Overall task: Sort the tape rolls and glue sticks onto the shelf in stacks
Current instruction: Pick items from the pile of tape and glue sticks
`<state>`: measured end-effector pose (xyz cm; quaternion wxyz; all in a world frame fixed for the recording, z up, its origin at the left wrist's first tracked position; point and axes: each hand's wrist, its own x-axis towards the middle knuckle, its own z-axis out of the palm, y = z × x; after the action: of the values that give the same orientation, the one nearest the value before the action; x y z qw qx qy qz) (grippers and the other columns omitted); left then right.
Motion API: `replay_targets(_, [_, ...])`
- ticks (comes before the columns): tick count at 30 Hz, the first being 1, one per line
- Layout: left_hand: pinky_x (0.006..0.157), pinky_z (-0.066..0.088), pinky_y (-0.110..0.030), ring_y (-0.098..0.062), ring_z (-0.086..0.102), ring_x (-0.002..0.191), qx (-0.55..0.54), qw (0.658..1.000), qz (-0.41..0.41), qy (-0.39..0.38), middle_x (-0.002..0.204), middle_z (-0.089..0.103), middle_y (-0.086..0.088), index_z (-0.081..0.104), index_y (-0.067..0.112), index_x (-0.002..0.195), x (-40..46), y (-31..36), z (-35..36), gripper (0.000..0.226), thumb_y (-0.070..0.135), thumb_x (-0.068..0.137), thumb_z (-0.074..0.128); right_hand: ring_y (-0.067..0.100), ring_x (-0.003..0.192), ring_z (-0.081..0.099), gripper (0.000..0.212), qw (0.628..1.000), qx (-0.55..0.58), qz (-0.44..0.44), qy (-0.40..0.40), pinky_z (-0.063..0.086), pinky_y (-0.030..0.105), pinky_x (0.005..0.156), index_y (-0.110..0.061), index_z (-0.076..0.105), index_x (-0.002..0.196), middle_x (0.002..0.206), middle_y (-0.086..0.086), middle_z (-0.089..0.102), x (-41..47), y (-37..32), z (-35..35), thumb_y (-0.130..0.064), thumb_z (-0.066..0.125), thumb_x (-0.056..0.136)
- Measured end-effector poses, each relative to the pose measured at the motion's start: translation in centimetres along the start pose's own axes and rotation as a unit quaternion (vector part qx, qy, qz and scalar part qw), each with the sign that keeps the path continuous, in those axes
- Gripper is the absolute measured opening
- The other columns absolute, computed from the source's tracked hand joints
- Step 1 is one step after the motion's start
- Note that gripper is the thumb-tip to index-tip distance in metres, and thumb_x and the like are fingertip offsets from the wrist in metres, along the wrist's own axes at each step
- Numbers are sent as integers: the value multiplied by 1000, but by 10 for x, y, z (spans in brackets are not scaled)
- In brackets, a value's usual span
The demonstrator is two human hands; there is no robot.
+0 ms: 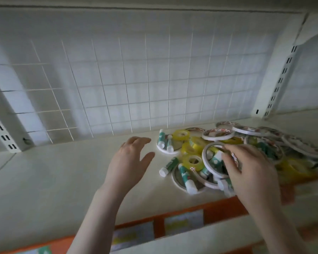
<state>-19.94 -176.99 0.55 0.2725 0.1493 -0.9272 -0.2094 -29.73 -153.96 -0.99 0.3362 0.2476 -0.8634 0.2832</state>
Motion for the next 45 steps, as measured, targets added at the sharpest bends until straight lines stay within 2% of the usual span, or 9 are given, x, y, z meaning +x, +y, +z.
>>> replay_targets(7, [90, 45, -37, -22, 55, 108, 55, 995, -79, -31, 124, 56, -2, 56, 20, 125, 43, 20, 20, 35, 29, 91, 55, 31, 82, 64, 23, 998, 41, -36, -30, 50, 38, 73, -4, 70, 101, 90, 12, 69, 33, 33, 15, -15, 68, 80])
replay_targets(11, [90, 45, -36, -22, 57, 107, 78, 989, -104, -74, 122, 59, -4, 57, 20, 123, 72, 13, 29, 33, 29, 91, 55, 30, 84, 64, 26, 996, 62, -44, -49, 54, 44, 75, -5, 69, 103, 93, 10, 69, 39, 38, 23, -19, 64, 81])
replay_targets(14, [88, 41, -30, -22, 56, 108, 98, 983, -115, -104, 119, 62, -5, 57, 19, 124, 94, 12, 38, 34, 29, 91, 55, 30, 85, 64, 25, 995, 67, -54, -45, 53, 41, 73, -5, 70, 101, 93, 10, 69, 43, 39, 28, -18, 65, 80])
replay_targets(22, [85, 43, -30, -22, 54, 108, 152, 964, -110, -189, 121, 60, -4, 57, 17, 122, 130, 6, 67, 37, 32, 88, 53, 30, 92, 63, 23, 996, 62, -51, -44, 43, 33, 82, -5, 69, 101, 96, 9, 68, 49, 37, 41, -14, 69, 79])
replay_targets(28, [70, 45, -29, -21, 57, 96, 153, 969, -120, -155, 109, 63, 0, 62, 24, 108, 135, 5, 79, 26, 27, 86, 49, 28, 92, 63, 25, 995, 55, -58, -56, 47, 36, 82, -5, 69, 102, 95, 8, 67, 51, 34, 46, -17, 66, 80])
replay_targets(31, [69, 51, -31, -20, 59, 86, 125, 977, -123, -122, 98, 66, 2, 65, 24, 98, 134, 5, 77, 21, 25, 83, 50, 28, 88, 63, 22, 994, 61, -64, -63, 50, 38, 75, -6, 70, 100, 92, 7, 67, 53, 32, 49, -18, 65, 82])
replay_targets(35, [67, 52, -31, -18, 60, 78, 79, 987, -119, -76, 86, 66, 2, 65, 26, 97, 130, 3, 64, 19, 28, 84, 53, 29, 78, 64, 19, 993, 60, -74, -66, 53, 39, 67, -6, 70, 97, 87, 8, 67, 62, 25, 52, -14, 71, 79])
replay_targets(40, [68, 50, -28, -14, 60, 76, 32, 990, -132, -44, 79, 67, 6, 63, 25, 95, 114, -3, 33, 13, 30, 84, 57, 28, 79, 64, 20, 990, 59, -95, -91, 50, 33, 68, -8, 70, 101, 88, 8, 68, 77, 6, 56, -16, 68, 83])
replay_targets(45, [53, 37, -23, -7, 56, 69, 14, 988, -150, -17, 80, 66, 7, 60, 25, 92, 86, -17, 6, 9, 29, 84, 59, 19, 90, 60, 30, 981, 56, -106, -152, 40, 22, 71, -14, 62, 119, 103, 3, 65, 92, -18, 67, -27, 51, 94])
